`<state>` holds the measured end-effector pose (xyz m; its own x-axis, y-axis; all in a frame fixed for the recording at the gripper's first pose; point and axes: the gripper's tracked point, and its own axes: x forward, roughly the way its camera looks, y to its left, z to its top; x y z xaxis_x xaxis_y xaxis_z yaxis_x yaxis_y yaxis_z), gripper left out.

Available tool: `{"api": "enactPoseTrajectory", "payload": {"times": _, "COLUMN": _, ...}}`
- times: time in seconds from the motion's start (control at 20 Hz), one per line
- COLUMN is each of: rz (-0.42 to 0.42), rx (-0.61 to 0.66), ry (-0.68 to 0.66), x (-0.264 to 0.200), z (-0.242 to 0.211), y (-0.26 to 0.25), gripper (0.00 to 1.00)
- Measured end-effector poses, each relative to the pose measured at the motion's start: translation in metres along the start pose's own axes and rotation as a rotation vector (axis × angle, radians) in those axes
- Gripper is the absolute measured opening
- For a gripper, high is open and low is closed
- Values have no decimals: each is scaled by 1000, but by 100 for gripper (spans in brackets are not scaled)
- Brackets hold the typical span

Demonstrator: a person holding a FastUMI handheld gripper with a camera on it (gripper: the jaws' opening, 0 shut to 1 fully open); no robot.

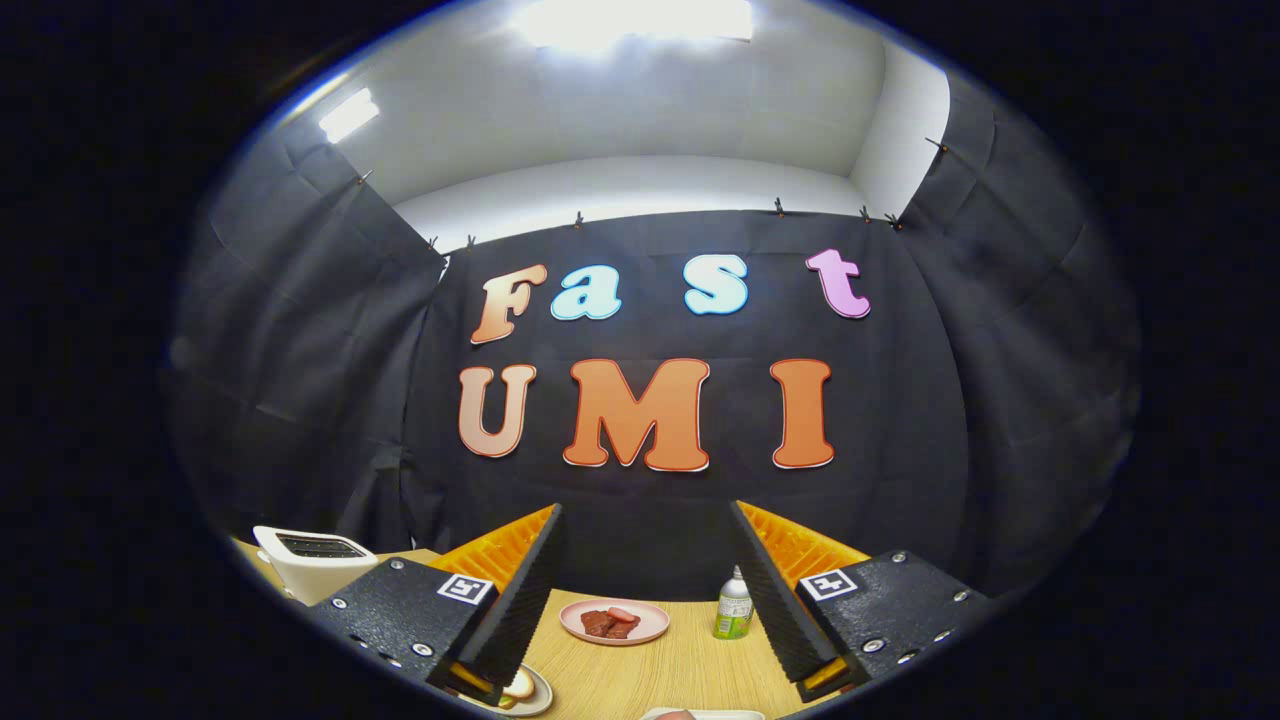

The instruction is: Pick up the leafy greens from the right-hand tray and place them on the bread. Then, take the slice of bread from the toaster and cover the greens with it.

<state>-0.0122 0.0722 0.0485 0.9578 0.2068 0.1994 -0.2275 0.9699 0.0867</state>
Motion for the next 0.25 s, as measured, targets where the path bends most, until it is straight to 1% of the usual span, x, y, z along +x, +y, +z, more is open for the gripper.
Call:
{"api": "enactPoseTrajectory", "payload": {"times": 0.1, "rz": -2, "rx": 8, "ry": 6, "x": -5, "z": 1, "y": -2, "gripper": 96}}
{"api": "enactPoseTrajectory", "payload": {"times": 0.25, "rz": -29, "rx": -12, "ry": -1, "x": -10, "z": 7, "y": -7, "gripper": 96}}
